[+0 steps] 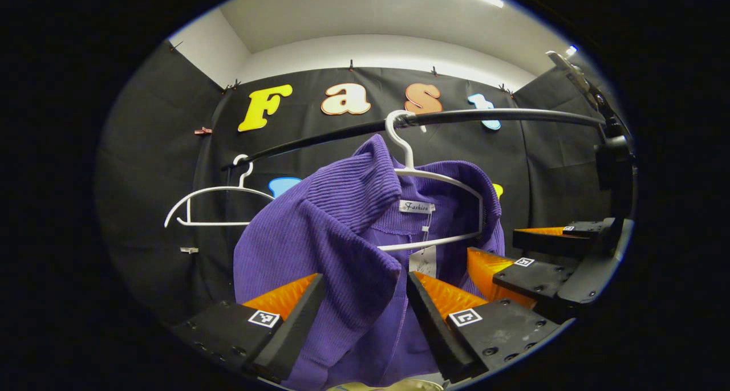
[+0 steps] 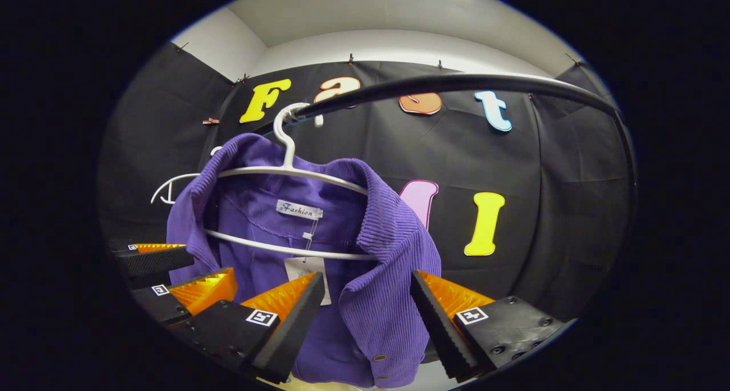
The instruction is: Grasp the clothes on the hanger with both hands and then place them into the laundry hamper below.
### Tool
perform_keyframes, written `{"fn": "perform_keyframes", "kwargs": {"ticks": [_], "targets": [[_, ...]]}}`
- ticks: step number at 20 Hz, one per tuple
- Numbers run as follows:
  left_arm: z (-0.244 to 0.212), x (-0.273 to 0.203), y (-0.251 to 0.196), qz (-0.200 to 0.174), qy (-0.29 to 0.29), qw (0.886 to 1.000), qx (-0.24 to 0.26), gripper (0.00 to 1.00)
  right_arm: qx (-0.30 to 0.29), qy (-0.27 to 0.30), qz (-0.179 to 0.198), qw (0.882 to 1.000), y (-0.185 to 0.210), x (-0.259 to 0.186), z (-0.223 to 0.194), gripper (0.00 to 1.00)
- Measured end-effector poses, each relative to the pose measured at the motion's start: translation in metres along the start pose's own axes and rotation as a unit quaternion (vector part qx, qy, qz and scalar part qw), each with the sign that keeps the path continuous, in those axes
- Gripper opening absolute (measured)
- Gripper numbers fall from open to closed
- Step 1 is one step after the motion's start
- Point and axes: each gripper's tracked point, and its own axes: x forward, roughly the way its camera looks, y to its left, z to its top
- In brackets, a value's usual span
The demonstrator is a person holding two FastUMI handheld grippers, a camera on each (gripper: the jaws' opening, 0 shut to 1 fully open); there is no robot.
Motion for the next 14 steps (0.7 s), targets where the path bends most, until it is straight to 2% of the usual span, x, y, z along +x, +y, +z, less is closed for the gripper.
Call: {"fn": "perform_keyframes", "kwargs": {"ticks": [4,8,10,12,13,14], "targets": [[0.001,0.015,0.017,0.063,-0.019,0.998,0.008,0.93,0.012,0.014,-0.004,1.0,-0.002,0.018,-0.015,0.95],[-0.009,0.03,0.033,0.101,-0.009,0.995,0.018,0.93,0.014,0.009,-0.014,1.0,-0.005,0.038,-0.019,0.97],[-0.008,0.035,0.036,0.106,-0.019,0.994,0.024,0.94,0.014,0.004,-0.016,1.0,-0.007,0.048,-0.019,0.97],[-0.011,0.039,0.036,0.105,-0.016,0.994,0.03,0.9,0.014,-0.001,-0.021,1.0,-0.013,0.054,-0.021,0.96],[-0.012,0.04,0.037,0.107,-0.012,0.994,0.034,0.85,0.013,-0.003,-0.023,1.0,-0.016,0.056,-0.021,0.9],[-0.014,0.04,0.043,0.116,-0.009,0.992,0.04,0.71,0.011,0.0,-0.026,1.0,-0.017,0.058,-0.022,0.87]]}}
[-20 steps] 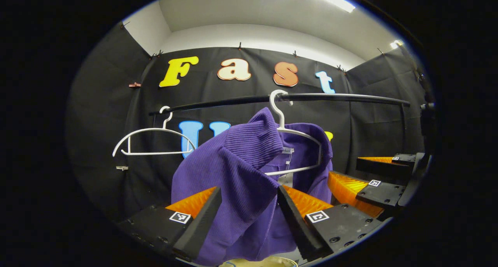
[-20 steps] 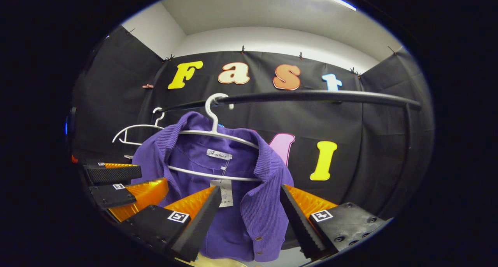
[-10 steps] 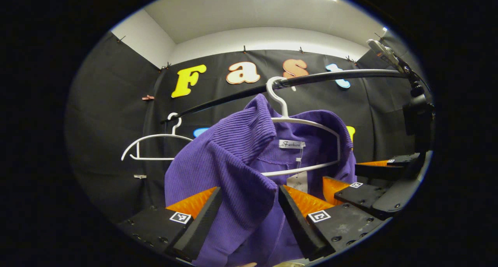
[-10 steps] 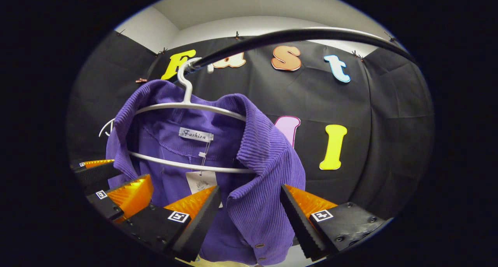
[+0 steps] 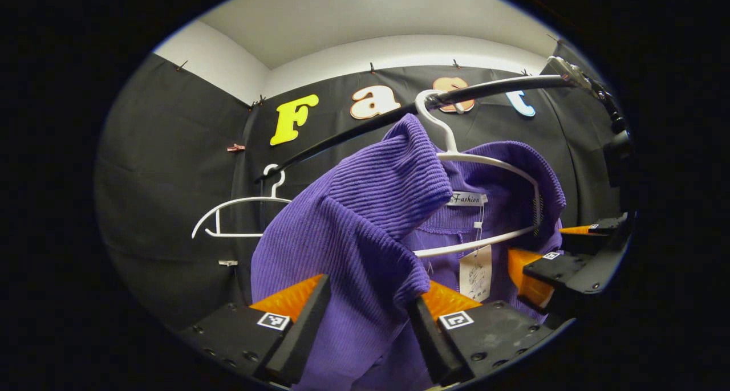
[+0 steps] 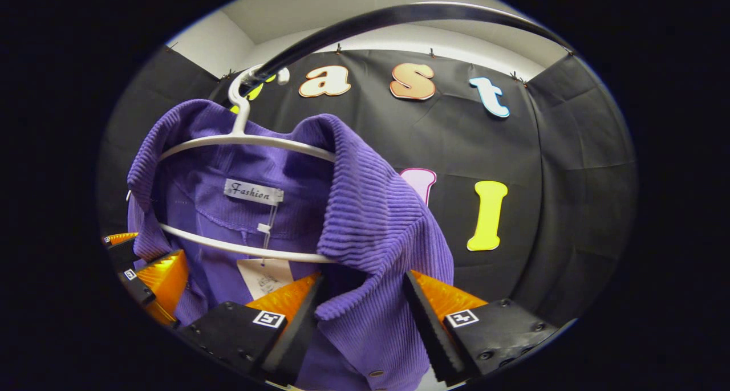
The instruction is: Grasp the clothes on the hanger with both hands and then place them into the laundry hamper below.
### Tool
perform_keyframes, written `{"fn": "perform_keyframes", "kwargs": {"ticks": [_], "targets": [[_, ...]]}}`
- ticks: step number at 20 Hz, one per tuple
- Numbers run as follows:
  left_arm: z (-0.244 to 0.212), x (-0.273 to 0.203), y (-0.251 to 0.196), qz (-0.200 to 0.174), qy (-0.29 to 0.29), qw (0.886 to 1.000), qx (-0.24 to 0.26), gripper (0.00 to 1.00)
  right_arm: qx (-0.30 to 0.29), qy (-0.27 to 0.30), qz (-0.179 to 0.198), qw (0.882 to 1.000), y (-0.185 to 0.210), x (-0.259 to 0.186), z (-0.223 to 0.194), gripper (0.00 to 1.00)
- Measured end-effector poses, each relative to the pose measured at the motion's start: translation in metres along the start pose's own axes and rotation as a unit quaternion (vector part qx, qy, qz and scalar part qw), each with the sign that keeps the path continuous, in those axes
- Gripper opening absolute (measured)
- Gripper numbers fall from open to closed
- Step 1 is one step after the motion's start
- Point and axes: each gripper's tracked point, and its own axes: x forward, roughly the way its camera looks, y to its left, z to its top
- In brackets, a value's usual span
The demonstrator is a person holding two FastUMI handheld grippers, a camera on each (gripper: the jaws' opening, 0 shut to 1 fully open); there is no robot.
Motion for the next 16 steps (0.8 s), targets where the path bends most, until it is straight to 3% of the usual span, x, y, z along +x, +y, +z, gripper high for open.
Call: {"fn": "perform_keyframes", "kwargs": {"ticks": [3,5,11,12,13,14,16], "targets": [[0.001,0.003,0.006,0.011,0.005,1.0,0.011,0.3,-0.023,-0.003,-0.033,0.999,-0.025,0.001,-0.003,0.43],[-0.001,0.003,0.006,0.002,0.015,1.0,0.009,0.06,-0.024,-0.006,-0.029,0.999,-0.026,-0.002,0.0,0.14],[0.01,-0.01,0.038,0.015,0.027,0.999,0.016,0.05,-0.056,-0.042,-0.04,0.997,-0.042,-0.027,0.031,0.13],[0.014,-0.012,0.045,0.022,0.027,0.999,0.023,0.05,-0.059,-0.051,-0.043,0.996,-0.045,-0.03,0.04,0.18],[0.018,-0.013,0.052,0.028,0.026,0.999,0.03,0.05,-0.06,-0.061,-0.047,0.995,-0.048,-0.033,0.048,0.13],[0.023,-0.015,0.059,0.035,0.021,0.999,0.035,0.05,-0.061,-0.072,-0.053,0.994,-0.052,-0.037,0.059,0.18],[0.035,-0.019,0.072,0.049,0.009,0.998,0.039,0.05,-0.059,-0.085,-0.063,0.993,-0.061,-0.038,0.071,0.09]]}}
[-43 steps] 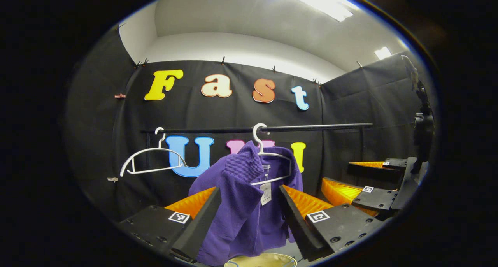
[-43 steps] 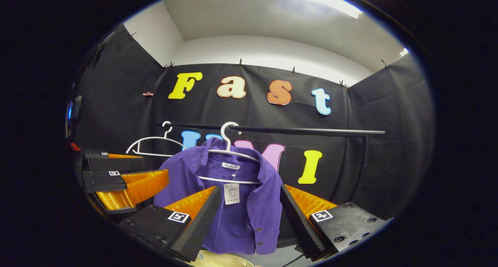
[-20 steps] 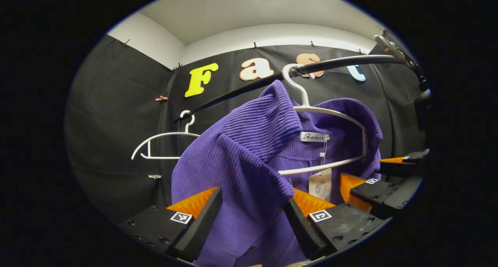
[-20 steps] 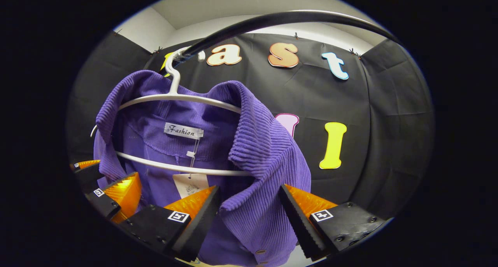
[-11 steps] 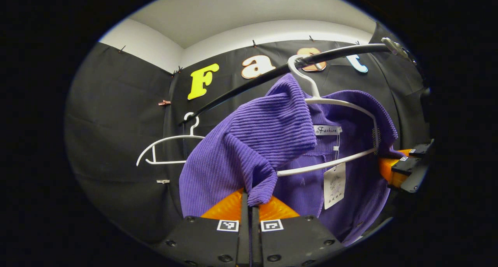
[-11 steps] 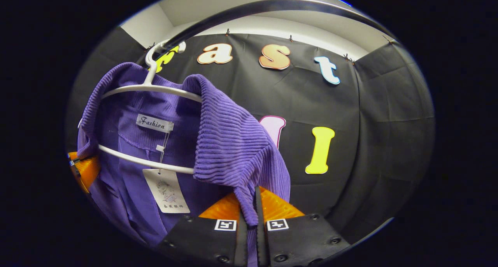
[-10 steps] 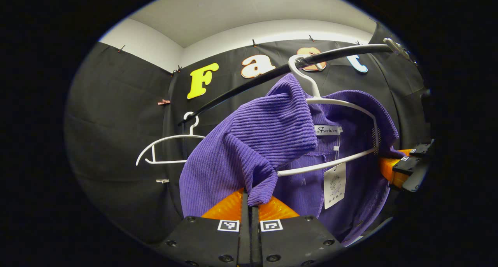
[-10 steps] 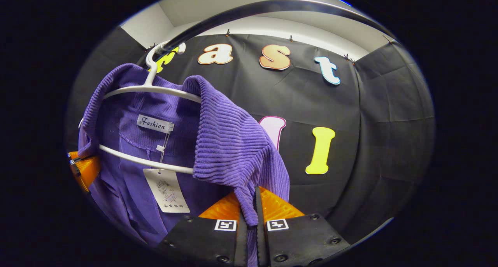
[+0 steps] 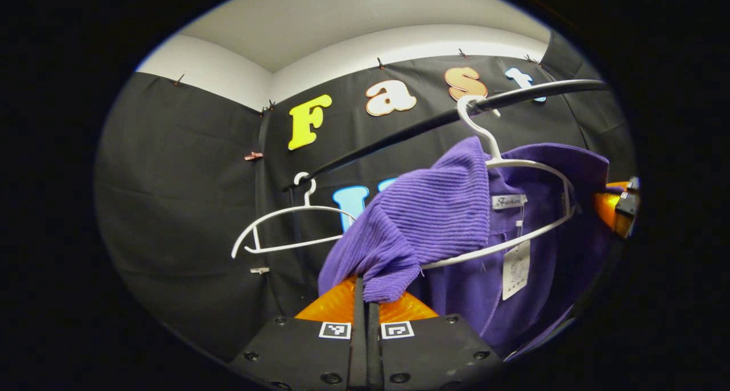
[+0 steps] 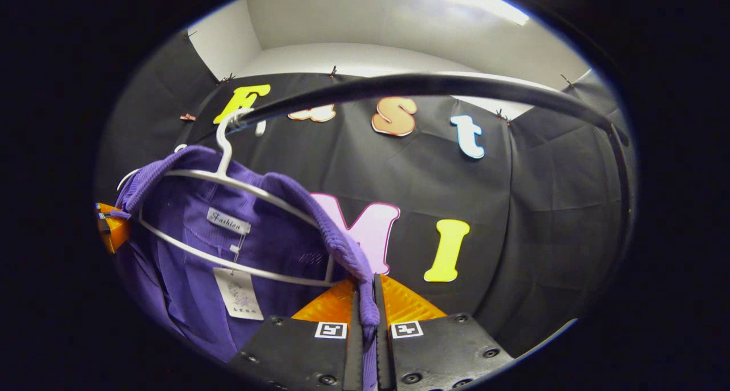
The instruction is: Grasp the clothes on the hanger with both hands and then place them into the laundry hamper below.
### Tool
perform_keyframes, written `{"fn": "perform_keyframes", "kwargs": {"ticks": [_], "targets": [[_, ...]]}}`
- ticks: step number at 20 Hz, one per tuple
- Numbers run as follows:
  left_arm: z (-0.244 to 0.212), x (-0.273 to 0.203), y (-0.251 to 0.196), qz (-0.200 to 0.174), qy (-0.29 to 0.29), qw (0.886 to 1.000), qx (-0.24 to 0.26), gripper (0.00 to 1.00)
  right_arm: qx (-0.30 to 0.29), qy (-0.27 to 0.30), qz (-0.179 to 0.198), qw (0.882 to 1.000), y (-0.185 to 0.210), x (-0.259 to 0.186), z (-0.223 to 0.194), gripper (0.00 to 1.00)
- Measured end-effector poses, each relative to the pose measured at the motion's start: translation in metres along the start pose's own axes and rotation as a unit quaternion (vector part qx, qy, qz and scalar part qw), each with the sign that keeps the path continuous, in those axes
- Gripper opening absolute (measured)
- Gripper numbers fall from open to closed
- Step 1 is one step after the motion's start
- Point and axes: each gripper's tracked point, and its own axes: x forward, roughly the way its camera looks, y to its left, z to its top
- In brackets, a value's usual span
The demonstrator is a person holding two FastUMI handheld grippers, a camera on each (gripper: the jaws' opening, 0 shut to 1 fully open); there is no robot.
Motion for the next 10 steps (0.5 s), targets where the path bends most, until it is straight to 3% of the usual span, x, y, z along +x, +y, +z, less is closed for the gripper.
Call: {"fn": "perform_keyframes", "kwargs": {"ticks": [1,4,5,6,8,10], "targets": [[0.006,0.0,0.006,0.006,-0.006,1.0,0.0,0.05,-0.001,-0.002,-0.002,1.0,-0.003,0.002,0.002,0.13],[0.021,-0.003,0.023,0.018,-0.023,1.0,0.002,0.05,-0.011,-0.004,-0.007,1.0,-0.008,0.008,0.007,0.13],[0.025,-0.003,0.028,0.023,-0.028,0.999,0.008,0.05,-0.014,-0.01,-0.013,1.0,-0.01,0.011,0.013,0.09],[0.027,0.0,0.034,0.027,-0.032,0.999,0.016,0.04,-0.013,-0.017,-0.016,1.0,-0.01,0.018,0.02,0.13],[0.021,0.011,0.038,0.024,-0.022,0.999,0.028,0.06,-0.016,-0.024,-0.02,0.999,-0.011,0.032,0.024,0.09],[0.012,0.022,0.038,0.016,-0.007,0.999,0.033,0.06,-0.018,-0.019,-0.021,0.999,-0.01,0.038,0.018,0.13]]}}
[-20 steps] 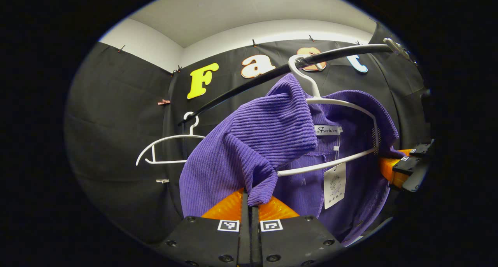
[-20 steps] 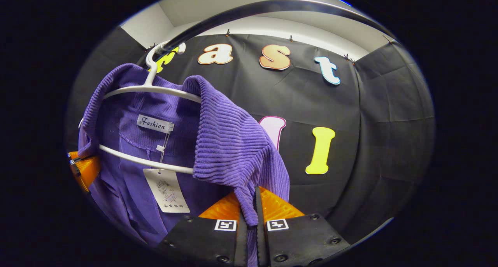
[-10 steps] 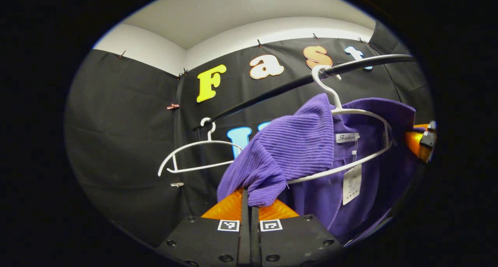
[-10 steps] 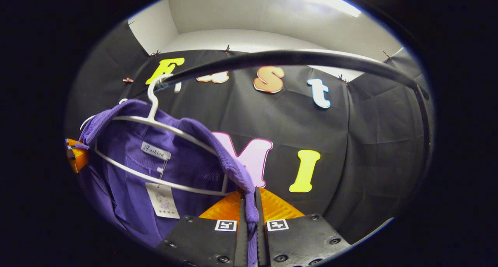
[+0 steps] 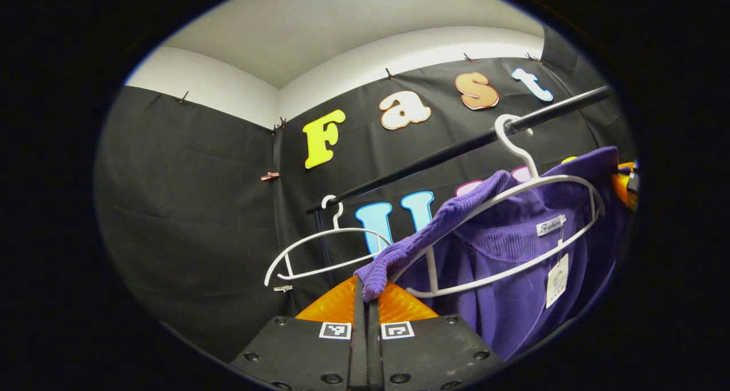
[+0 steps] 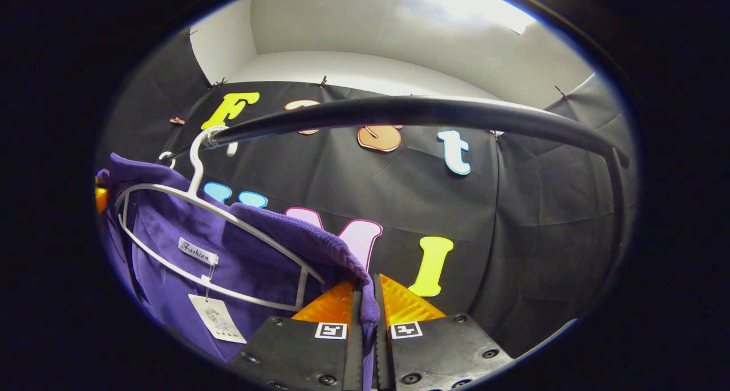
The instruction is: Grasp the clothes on the hanger with both hands and then place them into the laundry hamper below.
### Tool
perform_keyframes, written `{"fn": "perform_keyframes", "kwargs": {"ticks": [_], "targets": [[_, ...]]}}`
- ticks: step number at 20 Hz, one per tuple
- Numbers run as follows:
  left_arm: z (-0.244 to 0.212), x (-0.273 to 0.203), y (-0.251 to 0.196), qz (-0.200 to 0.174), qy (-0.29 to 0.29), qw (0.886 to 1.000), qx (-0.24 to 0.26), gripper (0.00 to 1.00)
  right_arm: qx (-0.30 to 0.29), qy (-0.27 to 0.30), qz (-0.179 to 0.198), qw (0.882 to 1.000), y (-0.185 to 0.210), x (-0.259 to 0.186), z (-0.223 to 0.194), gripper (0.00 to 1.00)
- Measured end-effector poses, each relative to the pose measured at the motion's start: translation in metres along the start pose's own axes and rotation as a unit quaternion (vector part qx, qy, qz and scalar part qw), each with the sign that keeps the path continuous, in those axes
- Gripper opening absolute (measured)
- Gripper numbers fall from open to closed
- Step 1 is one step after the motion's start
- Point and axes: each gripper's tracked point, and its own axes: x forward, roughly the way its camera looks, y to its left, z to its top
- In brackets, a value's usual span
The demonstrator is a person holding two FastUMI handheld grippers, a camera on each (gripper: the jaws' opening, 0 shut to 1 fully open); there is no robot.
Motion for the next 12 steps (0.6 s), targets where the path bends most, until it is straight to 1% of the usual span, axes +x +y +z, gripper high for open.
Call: {"fn": "perform_keyframes", "kwargs": {"ticks": [3,4,6,7,8,11,12], "targets": [[-0.012,0.009,-0.006,-0.009,0.017,1.0,0.0,0.07,-0.001,0.019,0.0,1.0,0.005,0.015,-0.013,0.13],[-0.015,0.01,-0.007,-0.01,0.02,1.0,0.001,0.05,0.003,0.022,0.0,1.0,0.006,0.016,-0.016,0.13],[-0.022,0.014,-0.01,-0.013,0.029,0.999,0.003,0.05,0.003,0.021,0.001,1.0,0.008,0.017,-0.018,0.13],[-0.023,0.018,-0.008,-0.015,0.03,0.999,0.006,0.06,-0.003,0.022,0.004,1.0,0.01,0.019,-0.018,0.13],[-0.021,0.021,-0.004,-0.016,0.029,0.999,0.006,0.05,-0.007,0.022,0.007,1.0,0.01,0.022,-0.019,0.13],[-0.016,0.042,0.014,-0.014,0.031,0.999,-0.018,0.06,-0.013,0.01,0.008,1.0,0.009,0.026,-0.01,0.13],[-0.02,0.049,0.014,-0.016,0.037,0.999,-0.019,0.06,-0.018,0.004,0.008,1.0,0.008,0.028,-0.008,0.13]]}}
